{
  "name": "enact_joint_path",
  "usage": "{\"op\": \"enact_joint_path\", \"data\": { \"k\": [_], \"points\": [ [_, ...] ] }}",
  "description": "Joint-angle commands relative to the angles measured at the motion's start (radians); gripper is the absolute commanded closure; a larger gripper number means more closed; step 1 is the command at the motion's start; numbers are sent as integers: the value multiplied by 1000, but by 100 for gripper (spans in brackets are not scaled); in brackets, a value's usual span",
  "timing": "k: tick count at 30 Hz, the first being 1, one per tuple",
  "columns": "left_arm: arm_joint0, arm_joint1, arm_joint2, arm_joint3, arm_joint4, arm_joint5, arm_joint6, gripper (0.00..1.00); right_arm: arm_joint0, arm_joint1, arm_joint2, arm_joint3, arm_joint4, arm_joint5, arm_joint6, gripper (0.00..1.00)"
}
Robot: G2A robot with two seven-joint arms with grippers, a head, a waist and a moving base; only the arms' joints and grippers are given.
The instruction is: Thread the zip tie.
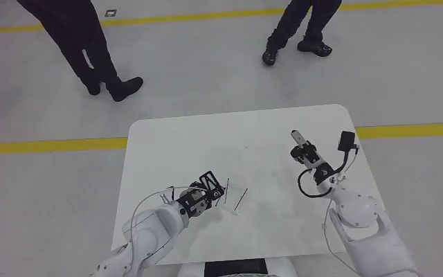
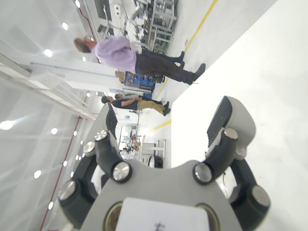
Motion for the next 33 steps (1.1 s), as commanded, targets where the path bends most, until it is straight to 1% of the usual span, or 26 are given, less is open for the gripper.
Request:
{"op": "enact_joint_path", "data": {
  "k": [1,13,15,18,21,22,25,27,28,33],
  "points": [
    [0,0,0,0,0,0,0,100,8,0,-33,16,-67,-9,10,0],
    [0,0,0,0,0,0,0,100,8,0,-33,16,-67,-9,10,0],
    [0,0,0,0,0,0,0,100,14,1,-43,12,-97,-3,35,0],
    [0,0,0,0,0,0,0,100,33,2,-72,11,-140,34,104,0],
    [0,0,0,0,0,0,0,100,78,-1,-128,45,-149,115,196,0],
    [0,0,0,0,0,0,0,100,101,-3,-148,60,-139,140,219,0],
    [0,0,0,0,0,0,0,100,144,-10,-185,104,-72,177,279,0],
    [0,0,0,0,0,0,0,100,169,-15,-195,137,8,210,329,0],
    [0,0,0,0,0,0,0,100,180,-16,-193,147,37,213,348,0],
    [0,0,0,0,0,0,0,100,180,-16,-193,147,37,213,348,0]
  ]
}}
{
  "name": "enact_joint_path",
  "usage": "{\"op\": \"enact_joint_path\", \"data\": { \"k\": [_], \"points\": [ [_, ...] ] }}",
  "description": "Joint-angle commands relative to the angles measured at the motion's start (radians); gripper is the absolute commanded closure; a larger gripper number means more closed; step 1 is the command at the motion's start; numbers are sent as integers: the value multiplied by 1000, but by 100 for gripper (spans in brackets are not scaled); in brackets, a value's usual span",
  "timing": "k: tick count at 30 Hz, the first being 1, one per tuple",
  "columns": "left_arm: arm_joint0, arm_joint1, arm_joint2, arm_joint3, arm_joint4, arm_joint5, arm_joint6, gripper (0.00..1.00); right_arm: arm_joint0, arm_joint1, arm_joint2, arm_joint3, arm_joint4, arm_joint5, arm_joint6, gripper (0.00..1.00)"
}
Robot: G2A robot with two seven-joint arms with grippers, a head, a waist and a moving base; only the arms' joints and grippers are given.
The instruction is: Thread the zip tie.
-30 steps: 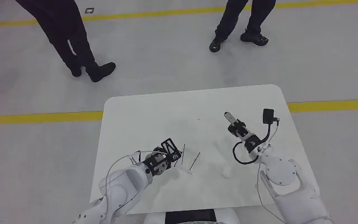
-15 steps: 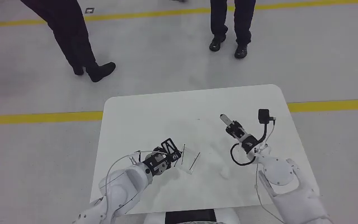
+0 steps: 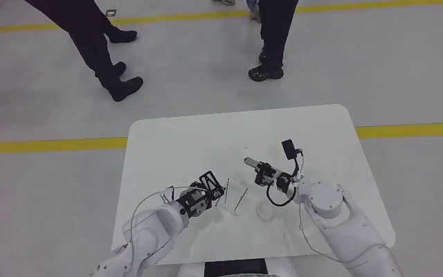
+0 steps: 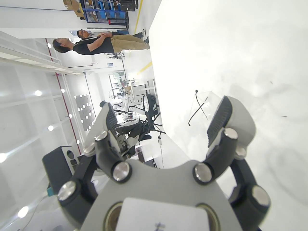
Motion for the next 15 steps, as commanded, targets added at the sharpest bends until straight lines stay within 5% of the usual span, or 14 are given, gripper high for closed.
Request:
{"op": "enact_joint_path", "data": {
  "k": [1,6,12,15],
  "points": [
    [0,0,0,0,0,0,0,100,0,0,0,0,-1,0,0,0],
    [0,0,0,0,0,0,0,100,-2,-1,-10,8,26,0,20,0],
    [0,0,0,0,0,0,0,100,26,3,-10,53,200,11,241,0],
    [0,0,0,0,0,0,0,100,41,5,-14,77,265,62,322,0]
  ]
}}
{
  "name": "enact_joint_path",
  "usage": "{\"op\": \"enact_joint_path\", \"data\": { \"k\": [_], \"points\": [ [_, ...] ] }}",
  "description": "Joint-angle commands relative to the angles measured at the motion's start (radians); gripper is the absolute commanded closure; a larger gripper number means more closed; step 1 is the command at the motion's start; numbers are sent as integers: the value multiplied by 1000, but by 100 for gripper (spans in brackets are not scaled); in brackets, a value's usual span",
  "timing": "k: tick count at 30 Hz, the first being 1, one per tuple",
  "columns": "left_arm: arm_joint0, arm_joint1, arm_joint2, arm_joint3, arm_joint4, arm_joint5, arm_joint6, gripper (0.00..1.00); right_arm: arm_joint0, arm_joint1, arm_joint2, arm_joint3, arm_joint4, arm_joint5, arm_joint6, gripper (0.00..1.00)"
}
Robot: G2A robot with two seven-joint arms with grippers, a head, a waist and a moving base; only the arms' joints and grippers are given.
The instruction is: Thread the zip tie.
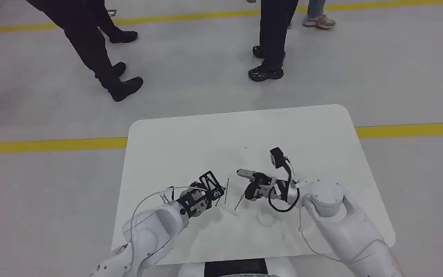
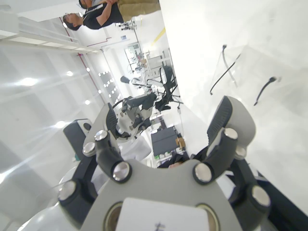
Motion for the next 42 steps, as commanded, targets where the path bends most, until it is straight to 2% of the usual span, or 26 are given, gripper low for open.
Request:
{"op": "enact_joint_path", "data": {
  "k": [1,3,11,14,17,23,28,38,39,40,42],
  "points": [
    [0,0,0,0,0,0,0,100,13,1,-5,13,31,45,43,0],
    [0,0,0,0,0,0,0,100,27,1,-15,34,74,74,81,0],
    [0,0,0,0,0,0,0,100,32,1,-15,40,78,73,84,0],
    [0,0,0,0,0,0,0,100,26,0,-27,30,78,53,57,0],
    [-7,-1,8,22,0,6,14,100,23,1,-29,27,102,33,58,0],
    [-33,-3,38,63,0,11,2,100,17,5,-31,15,118,12,58,0],
    [-57,-8,65,90,-9,13,-1,100,17,5,-31,15,118,12,58,0],
    [-57,-8,65,90,-9,13,-1,100,26,5,-71,24,110,1,34,0],
    [-57,-8,65,90,-9,13,-1,100,28,6,-75,23,108,-2,32,4],
    [-57,-8,65,90,-9,13,-1,100,29,6,-79,22,107,-4,33,42],
    [-57,-8,65,90,-9,13,-1,100,31,7,-85,20,104,-6,32,58]
  ]
}}
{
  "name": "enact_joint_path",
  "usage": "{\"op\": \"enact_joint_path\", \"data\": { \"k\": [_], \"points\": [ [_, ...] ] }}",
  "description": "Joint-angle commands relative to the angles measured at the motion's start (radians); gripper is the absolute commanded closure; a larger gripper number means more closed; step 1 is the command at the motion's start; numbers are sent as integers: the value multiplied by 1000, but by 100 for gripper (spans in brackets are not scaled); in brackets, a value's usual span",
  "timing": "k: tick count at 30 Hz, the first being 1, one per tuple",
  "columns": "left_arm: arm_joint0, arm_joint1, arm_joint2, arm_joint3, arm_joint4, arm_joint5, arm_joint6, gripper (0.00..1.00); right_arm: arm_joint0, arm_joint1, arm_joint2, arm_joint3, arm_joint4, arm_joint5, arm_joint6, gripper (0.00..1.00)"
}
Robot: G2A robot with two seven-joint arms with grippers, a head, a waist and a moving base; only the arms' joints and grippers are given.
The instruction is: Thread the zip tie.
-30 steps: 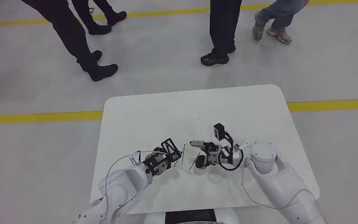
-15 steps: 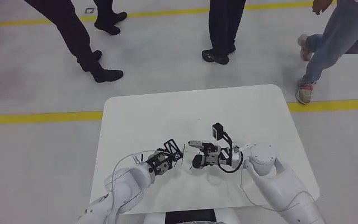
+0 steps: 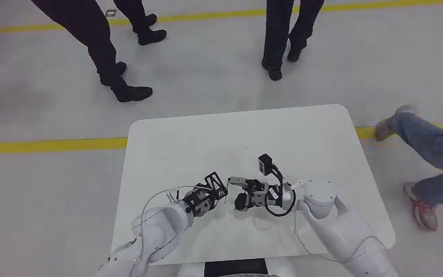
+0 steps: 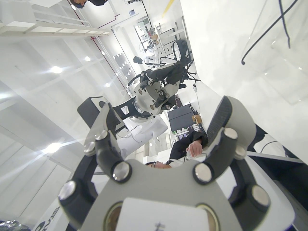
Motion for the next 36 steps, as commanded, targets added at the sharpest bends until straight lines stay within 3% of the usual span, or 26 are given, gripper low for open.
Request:
{"op": "enact_joint_path", "data": {
  "k": [1,7,24,36],
  "points": [
    [0,0,0,0,0,0,0,100,2,1,-5,-2,-1,-2,-1,65],
    [0,0,0,0,0,0,0,100,6,3,-21,-3,-3,-1,-7,76],
    [0,0,0,0,0,0,0,100,10,9,-37,9,20,-17,-42,86],
    [0,0,0,0,0,0,0,100,9,13,-42,8,41,-32,-74,87]
  ]
}}
